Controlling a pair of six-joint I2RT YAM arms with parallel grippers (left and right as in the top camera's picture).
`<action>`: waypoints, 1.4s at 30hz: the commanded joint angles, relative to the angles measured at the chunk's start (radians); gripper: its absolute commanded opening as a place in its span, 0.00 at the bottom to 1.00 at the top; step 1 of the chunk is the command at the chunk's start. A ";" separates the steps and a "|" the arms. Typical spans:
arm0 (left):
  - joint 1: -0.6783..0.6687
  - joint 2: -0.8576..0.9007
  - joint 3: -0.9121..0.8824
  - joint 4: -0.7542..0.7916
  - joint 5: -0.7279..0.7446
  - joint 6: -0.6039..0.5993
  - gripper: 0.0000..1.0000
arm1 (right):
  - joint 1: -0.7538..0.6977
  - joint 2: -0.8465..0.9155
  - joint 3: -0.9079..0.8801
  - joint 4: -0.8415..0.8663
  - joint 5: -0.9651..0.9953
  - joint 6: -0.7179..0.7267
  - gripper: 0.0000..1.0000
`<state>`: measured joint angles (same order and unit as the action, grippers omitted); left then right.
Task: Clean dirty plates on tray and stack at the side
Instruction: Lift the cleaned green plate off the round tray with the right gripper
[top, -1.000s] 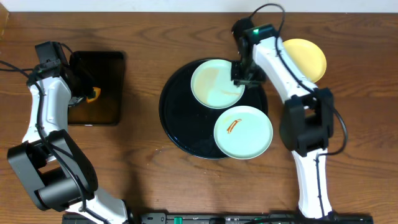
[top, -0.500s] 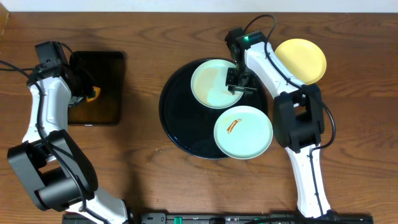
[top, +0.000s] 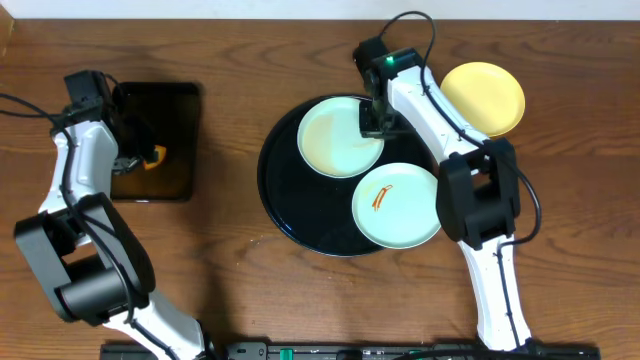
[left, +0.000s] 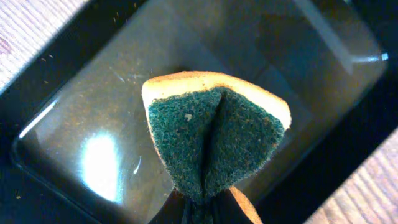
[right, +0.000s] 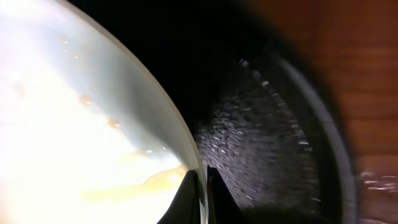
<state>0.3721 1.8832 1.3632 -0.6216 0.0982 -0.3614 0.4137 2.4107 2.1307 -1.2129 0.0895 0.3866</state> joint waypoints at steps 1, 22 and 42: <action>0.005 0.005 -0.014 0.004 -0.012 0.014 0.09 | 0.033 -0.162 0.028 0.013 0.151 -0.182 0.01; 0.005 0.006 -0.018 0.002 -0.013 0.014 0.09 | 0.394 -0.296 0.028 0.014 0.934 -0.446 0.01; 0.005 0.006 -0.018 0.003 -0.013 0.014 0.09 | 0.477 -0.296 0.028 -0.005 1.029 -0.481 0.01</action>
<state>0.3721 1.8893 1.3624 -0.6209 0.0982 -0.3614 0.8871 2.1269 2.1456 -1.2114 1.1164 -0.0883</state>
